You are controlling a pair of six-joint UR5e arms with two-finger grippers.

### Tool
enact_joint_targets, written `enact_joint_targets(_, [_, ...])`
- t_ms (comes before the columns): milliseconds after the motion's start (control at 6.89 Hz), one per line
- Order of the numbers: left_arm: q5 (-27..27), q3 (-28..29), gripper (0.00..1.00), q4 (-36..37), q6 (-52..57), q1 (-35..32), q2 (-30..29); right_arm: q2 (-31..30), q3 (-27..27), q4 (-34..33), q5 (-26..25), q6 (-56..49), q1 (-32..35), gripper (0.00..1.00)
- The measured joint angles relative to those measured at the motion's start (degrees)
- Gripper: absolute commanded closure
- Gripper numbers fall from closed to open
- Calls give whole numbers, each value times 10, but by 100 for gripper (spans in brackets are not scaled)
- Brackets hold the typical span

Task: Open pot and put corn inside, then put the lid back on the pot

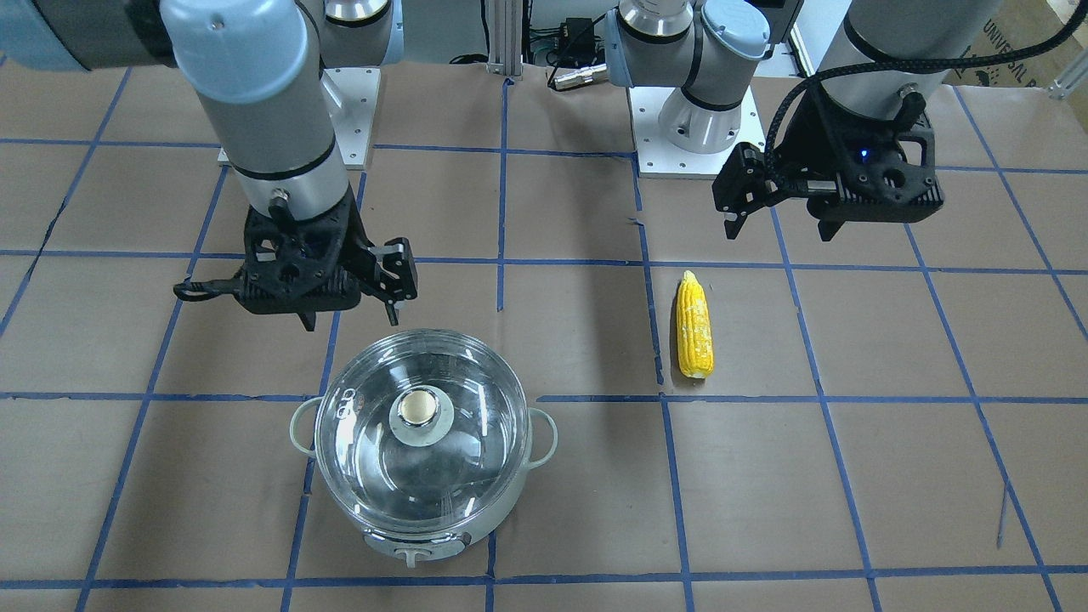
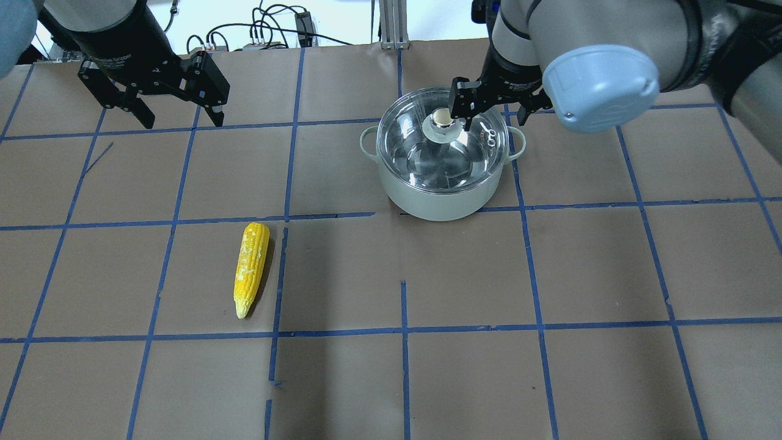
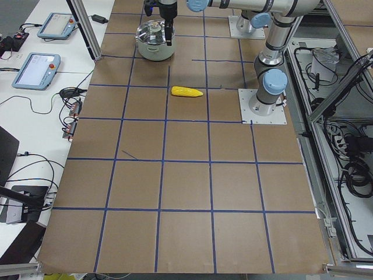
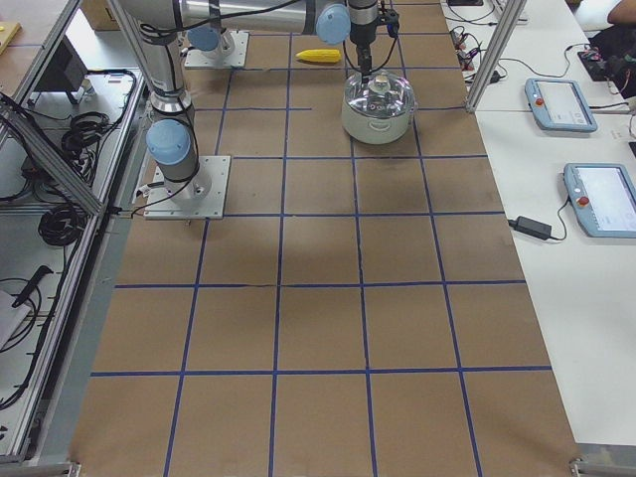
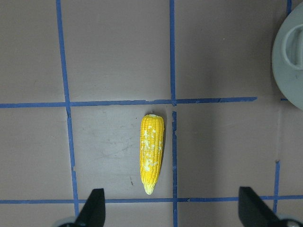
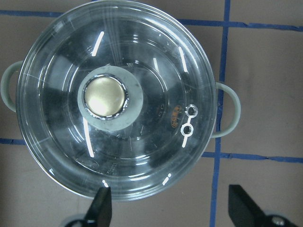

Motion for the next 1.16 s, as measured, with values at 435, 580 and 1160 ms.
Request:
enact_joint_targets(435, [0, 0, 0, 0, 0, 0, 0, 74, -33, -76, 0, 0, 12, 12])
enact_joint_targets(580, [0, 0, 0, 0, 0, 0, 0, 100, -75, -61, -2, -1, 16, 12])
enact_joint_targets(1160, [0, 0, 0, 1, 0, 0, 0, 159, -148, 4, -26, -1, 45, 14])
